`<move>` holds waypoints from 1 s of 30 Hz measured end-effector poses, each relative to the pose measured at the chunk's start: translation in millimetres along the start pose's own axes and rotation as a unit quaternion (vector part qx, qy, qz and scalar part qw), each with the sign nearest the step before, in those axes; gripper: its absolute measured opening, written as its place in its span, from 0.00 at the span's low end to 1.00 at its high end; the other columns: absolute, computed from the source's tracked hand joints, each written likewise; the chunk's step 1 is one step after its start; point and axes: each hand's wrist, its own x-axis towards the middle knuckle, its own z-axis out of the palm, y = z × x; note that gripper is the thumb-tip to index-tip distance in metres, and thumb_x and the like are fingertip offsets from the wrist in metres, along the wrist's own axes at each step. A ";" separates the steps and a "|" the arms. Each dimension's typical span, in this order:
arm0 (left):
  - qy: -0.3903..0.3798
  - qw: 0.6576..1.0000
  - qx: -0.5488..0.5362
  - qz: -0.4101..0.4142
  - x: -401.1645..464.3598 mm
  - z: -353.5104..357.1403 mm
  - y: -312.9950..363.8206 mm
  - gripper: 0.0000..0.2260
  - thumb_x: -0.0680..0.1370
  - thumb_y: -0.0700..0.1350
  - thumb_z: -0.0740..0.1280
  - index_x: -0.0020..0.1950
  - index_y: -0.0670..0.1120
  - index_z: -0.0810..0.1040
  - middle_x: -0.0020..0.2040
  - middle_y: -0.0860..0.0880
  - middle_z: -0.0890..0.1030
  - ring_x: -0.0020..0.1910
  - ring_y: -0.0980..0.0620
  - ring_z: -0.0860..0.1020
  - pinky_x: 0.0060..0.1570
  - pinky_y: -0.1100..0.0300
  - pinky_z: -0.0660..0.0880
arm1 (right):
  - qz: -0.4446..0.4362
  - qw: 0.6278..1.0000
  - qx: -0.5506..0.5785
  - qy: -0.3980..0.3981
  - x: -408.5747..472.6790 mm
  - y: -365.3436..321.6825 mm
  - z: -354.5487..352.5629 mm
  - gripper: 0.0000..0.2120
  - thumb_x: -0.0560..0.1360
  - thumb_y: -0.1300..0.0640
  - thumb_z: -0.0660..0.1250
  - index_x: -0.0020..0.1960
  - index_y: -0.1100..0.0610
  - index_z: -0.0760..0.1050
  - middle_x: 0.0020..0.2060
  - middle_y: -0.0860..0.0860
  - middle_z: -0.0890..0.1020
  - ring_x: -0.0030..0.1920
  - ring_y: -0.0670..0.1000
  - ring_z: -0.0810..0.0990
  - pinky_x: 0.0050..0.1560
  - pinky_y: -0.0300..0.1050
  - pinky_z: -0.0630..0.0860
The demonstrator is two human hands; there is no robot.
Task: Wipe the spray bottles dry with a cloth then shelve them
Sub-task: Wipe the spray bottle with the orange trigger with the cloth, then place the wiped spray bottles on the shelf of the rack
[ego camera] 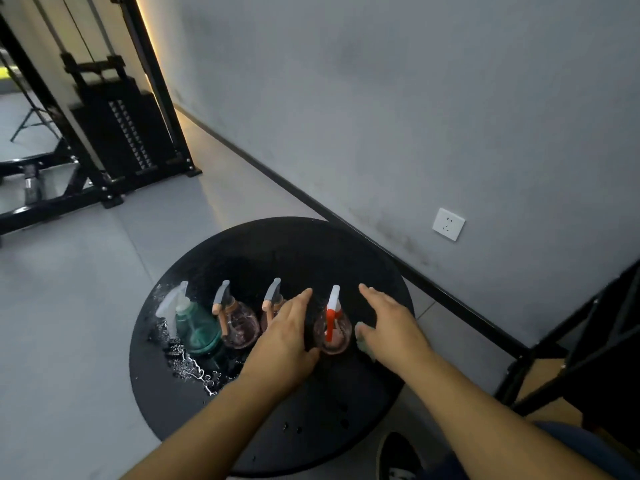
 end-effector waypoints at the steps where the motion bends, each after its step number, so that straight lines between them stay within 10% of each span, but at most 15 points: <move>1: 0.003 1.000 0.012 0.010 -2.7 -7.5 1.8 0.45 0.77 0.44 0.75 0.87 0.55 0.50 0.85 0.53 0.59 0.81 0.49 0.65 0.75 0.53 0.71 | -0.013 1.000 0.001 -0.002 -3.8 -3.6 -4.8 0.38 0.79 0.55 0.69 0.80 0.41 0.51 0.79 0.45 0.58 0.79 0.48 0.56 0.76 0.50 0.62; 7: 0.003 0.992 0.111 0.064 -17.4 -42.2 1.5 0.39 0.80 0.41 0.68 0.87 0.52 0.52 0.85 0.52 0.59 0.83 0.52 0.59 0.78 0.57 0.63 | -0.069 0.997 -0.029 -0.025 -19.8 -20.5 -7.2 0.45 0.78 0.53 0.69 0.77 0.31 0.40 0.80 0.43 0.51 0.79 0.49 0.54 0.75 0.54 0.63; 16: 0.065 0.993 0.087 0.041 -16.6 -62.7 -20.5 0.34 0.82 0.46 0.67 0.85 0.55 0.57 0.84 0.54 0.61 0.84 0.54 0.57 0.81 0.52 0.57 | -0.085 0.996 -0.033 -0.020 0.1 -22.2 11.0 0.37 0.81 0.55 0.66 0.79 0.35 0.49 0.79 0.41 0.53 0.78 0.47 0.57 0.73 0.50 0.67; 25: 0.063 0.996 0.069 0.007 7.6 -65.6 -34.1 0.29 0.83 0.49 0.66 0.83 0.59 0.61 0.80 0.58 0.68 0.74 0.55 0.71 0.78 0.43 0.65 | -0.089 0.995 0.049 0.009 23.6 -15.9 40.9 0.24 0.82 0.56 0.63 0.75 0.40 0.64 0.66 0.43 0.74 0.59 0.42 0.74 0.57 0.36 0.74; 30: 0.071 0.994 0.083 0.014 21.6 -64.2 -38.2 0.28 0.83 0.50 0.66 0.82 0.59 0.63 0.78 0.57 0.70 0.76 0.55 0.68 0.79 0.41 0.64 | -0.079 0.993 0.082 0.036 28.9 -19.0 55.1 0.23 0.82 0.58 0.62 0.72 0.37 0.67 0.52 0.40 0.78 0.49 0.43 0.79 0.48 0.47 0.81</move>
